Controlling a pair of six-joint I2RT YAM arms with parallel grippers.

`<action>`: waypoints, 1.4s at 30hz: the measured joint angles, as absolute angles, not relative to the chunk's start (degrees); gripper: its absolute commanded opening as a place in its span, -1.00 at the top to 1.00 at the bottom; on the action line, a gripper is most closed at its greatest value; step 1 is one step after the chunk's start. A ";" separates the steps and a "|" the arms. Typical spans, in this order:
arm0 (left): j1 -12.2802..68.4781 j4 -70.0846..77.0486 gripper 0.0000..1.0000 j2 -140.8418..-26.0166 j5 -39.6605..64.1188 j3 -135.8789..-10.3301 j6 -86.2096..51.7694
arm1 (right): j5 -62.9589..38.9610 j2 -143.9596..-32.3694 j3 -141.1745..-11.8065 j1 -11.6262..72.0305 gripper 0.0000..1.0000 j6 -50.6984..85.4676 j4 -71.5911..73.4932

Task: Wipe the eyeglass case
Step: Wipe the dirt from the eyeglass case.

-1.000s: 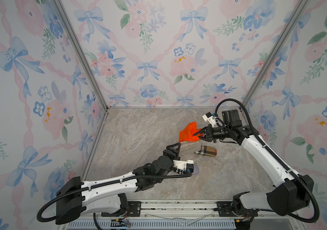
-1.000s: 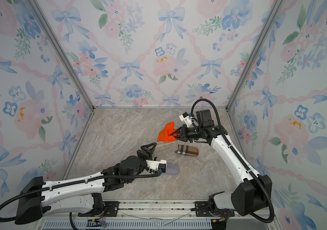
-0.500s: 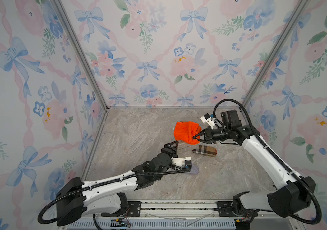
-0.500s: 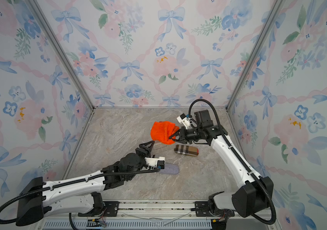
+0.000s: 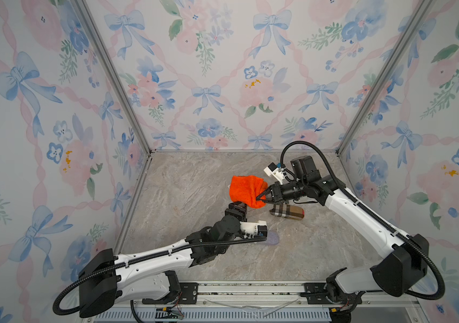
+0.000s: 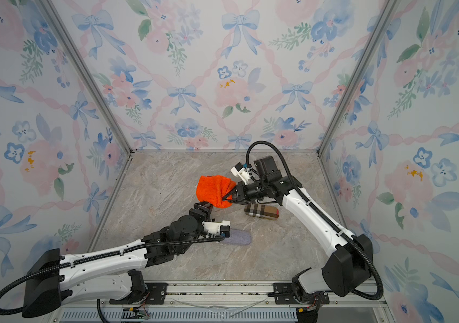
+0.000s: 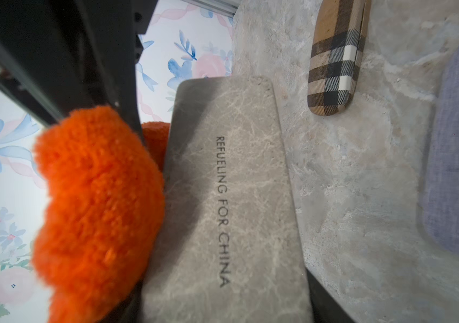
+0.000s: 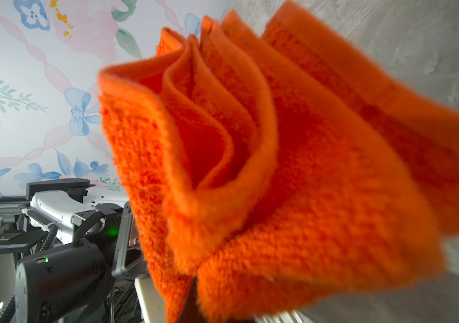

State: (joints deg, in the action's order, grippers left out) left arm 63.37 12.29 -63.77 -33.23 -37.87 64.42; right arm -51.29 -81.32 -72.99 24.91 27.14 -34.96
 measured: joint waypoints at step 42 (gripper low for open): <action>56.45 -2.55 0.32 -47.42 -16.62 -40.62 30.74 | -64.97 -68.53 -59.13 18.22 1.00 38.54 -6.42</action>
